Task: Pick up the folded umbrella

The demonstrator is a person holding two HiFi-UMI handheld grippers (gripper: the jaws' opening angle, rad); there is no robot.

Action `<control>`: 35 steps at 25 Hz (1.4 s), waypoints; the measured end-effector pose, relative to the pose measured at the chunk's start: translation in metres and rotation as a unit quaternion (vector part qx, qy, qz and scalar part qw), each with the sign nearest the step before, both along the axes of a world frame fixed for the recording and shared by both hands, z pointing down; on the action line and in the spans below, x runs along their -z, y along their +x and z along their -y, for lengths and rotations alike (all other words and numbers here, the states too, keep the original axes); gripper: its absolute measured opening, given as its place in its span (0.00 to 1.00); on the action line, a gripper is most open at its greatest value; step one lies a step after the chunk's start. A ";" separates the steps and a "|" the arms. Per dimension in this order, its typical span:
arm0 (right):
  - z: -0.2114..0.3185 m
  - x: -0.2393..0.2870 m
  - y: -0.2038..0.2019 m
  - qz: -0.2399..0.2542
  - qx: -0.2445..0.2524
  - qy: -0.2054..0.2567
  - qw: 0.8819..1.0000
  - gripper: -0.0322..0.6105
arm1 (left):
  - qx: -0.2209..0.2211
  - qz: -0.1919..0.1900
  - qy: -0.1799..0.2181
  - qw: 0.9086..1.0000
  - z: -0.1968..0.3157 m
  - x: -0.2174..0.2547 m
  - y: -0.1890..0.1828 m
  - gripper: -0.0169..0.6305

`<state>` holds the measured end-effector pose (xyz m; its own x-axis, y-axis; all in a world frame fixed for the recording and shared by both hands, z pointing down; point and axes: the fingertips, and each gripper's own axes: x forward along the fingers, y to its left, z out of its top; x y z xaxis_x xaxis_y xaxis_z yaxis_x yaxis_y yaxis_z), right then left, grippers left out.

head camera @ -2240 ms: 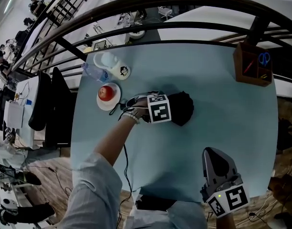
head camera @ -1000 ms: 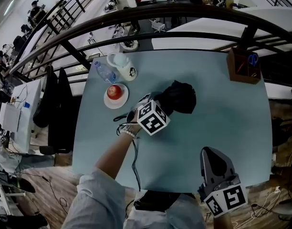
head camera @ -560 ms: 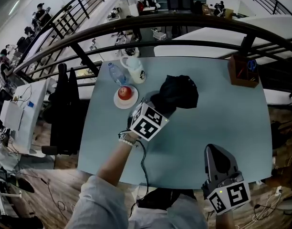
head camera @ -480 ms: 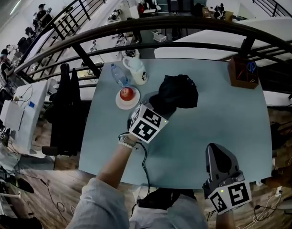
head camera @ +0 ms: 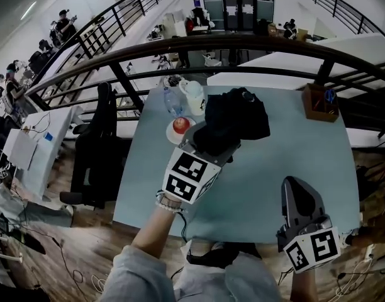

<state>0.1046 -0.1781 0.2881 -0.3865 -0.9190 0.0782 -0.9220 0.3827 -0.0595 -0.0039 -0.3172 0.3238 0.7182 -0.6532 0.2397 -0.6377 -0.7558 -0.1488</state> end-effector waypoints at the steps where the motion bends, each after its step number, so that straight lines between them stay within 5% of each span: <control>1: -0.002 0.005 -0.002 -0.002 -0.001 0.006 1.000 0.05 | -0.001 -0.013 0.004 1.000 -0.006 0.009 -0.002 0.47; 6: -0.017 0.024 -0.008 -0.002 -0.008 0.026 1.000 0.05 | 0.001 -0.052 0.013 0.999 -0.039 0.039 -0.021 0.47; 35: -0.037 0.051 -0.014 -0.017 -0.043 0.079 0.996 0.05 | 0.039 -0.111 0.024 0.993 -0.126 0.052 -0.083 0.47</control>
